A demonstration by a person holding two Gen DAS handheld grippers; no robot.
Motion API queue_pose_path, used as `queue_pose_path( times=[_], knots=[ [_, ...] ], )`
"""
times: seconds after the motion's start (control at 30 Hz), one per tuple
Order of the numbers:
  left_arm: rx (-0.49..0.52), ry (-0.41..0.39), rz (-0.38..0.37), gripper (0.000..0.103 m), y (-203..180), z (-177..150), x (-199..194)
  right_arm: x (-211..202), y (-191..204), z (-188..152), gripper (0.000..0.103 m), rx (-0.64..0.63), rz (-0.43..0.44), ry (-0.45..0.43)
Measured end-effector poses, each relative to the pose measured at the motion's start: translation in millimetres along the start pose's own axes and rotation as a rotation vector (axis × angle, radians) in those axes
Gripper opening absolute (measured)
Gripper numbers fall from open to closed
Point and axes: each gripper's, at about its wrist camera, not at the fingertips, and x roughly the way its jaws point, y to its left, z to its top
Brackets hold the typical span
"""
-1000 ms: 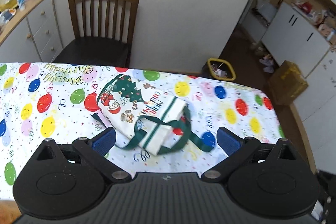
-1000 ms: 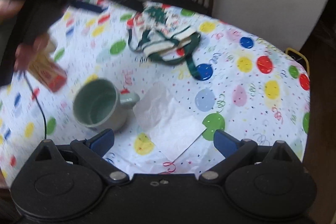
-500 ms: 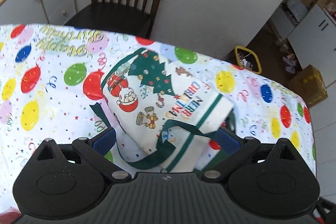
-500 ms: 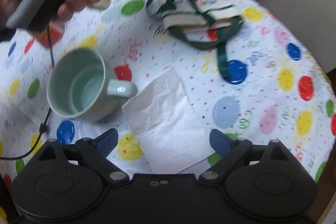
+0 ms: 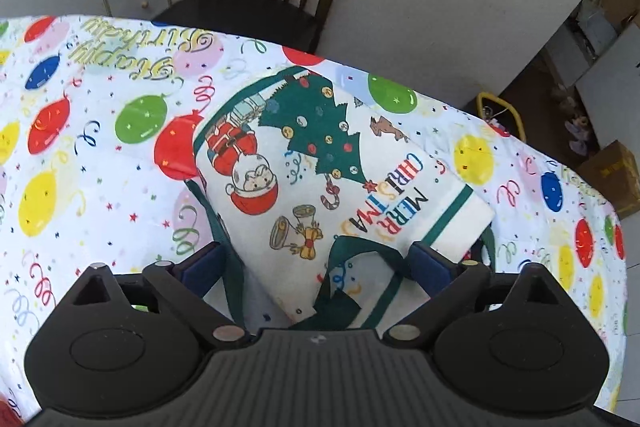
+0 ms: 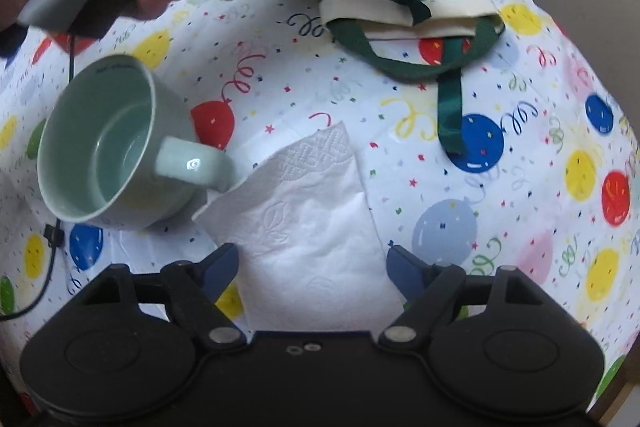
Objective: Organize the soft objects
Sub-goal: 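Reach the left gripper to the Christmas tote bag while the right reaches the white tissue, then close the left gripper on the tote bag while the right pinches the white tissue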
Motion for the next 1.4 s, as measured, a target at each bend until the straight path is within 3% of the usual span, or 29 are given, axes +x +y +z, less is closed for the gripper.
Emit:
queue_pose_path(
  times=[0.13,0.33,0.57,0.63,0.7,1.03,1.4],
  knots=[
    [-0.005,-0.026,0.053,0.074,-2,1,-2,0,8,-2,0.07,-0.049,-0.054,-0.003],
    [-0.007,-0.044,0.096,0.033,-3,3,-5,-6,15,-6,0.049,-0.064,-0.051,-0.021],
    [-0.032,-0.073,0.084,0.015,4,2,-10,-9,20,-7,0.018,-0.054,-0.054,-0.043],
    [-0.036,-0.084,0.075,0.013,5,1,-13,-9,22,-8,0.008,-0.053,-0.071,-0.05],
    [-0.036,-0.096,0.068,0.012,6,0,-16,-11,22,-9,0.006,-0.036,-0.086,-0.064],
    [-0.065,-0.175,0.006,0.008,13,1,-48,-53,2,-18,0.004,0.124,-0.136,-0.205],
    [-0.025,-0.275,-0.087,0.003,5,1,-107,-113,-9,-46,0.004,0.289,-0.194,-0.343]
  ],
)
